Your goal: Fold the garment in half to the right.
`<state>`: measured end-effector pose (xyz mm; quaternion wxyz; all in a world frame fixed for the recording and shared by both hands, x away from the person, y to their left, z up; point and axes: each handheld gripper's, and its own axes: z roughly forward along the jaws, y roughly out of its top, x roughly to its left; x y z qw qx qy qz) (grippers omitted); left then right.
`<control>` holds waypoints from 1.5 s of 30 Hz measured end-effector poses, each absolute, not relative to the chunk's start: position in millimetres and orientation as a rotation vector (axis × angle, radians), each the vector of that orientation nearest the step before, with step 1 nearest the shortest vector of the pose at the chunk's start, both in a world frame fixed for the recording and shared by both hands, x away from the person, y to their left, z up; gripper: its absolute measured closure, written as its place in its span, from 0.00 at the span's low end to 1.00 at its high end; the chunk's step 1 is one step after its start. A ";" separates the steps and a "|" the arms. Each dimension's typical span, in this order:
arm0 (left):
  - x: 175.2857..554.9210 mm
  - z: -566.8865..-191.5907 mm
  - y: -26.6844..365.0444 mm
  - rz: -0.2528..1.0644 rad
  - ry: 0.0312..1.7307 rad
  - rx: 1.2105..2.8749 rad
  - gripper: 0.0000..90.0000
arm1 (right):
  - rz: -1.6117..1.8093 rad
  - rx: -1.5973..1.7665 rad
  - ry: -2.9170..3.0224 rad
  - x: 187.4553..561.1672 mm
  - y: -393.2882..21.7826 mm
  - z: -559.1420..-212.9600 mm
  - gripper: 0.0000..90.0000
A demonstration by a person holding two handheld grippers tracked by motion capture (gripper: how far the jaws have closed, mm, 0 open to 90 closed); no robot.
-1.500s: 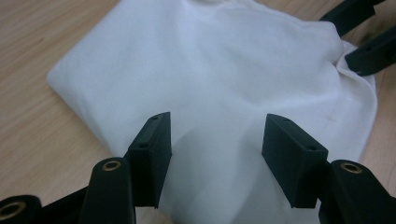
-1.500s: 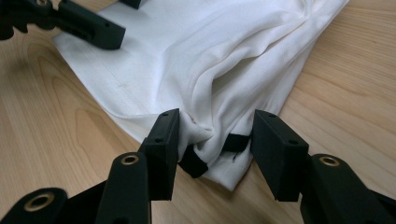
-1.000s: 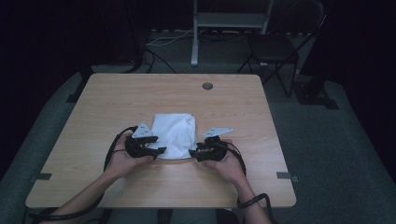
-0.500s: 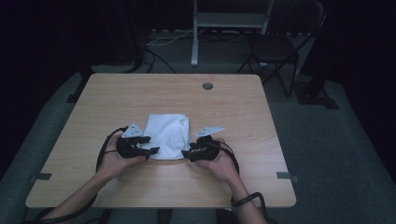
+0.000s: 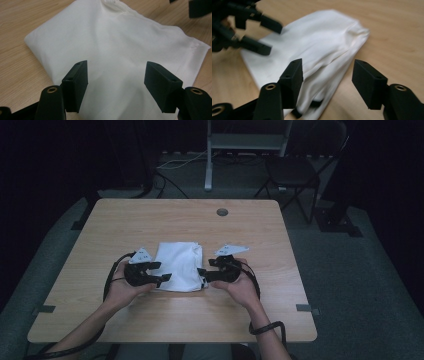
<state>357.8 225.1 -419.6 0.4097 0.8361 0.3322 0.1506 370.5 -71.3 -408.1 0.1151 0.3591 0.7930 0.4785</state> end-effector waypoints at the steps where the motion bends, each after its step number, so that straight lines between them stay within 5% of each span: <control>1: 357.8 -419.8 224.7 0.380 0.835 2.107 0.40 | 1.394 1.061 2.309 373.3 -71.0 -406.7 0.45; 31: 360.3 -415.5 226.5 0.390 0.823 2.108 0.39 | 1.295 1.110 2.264 439.3 -36.6 -418.4 0.46; 45: 360.6 -417.0 225.8 0.387 0.822 2.112 0.39 | 1.248 1.100 2.305 448.6 -31.5 -430.6 0.65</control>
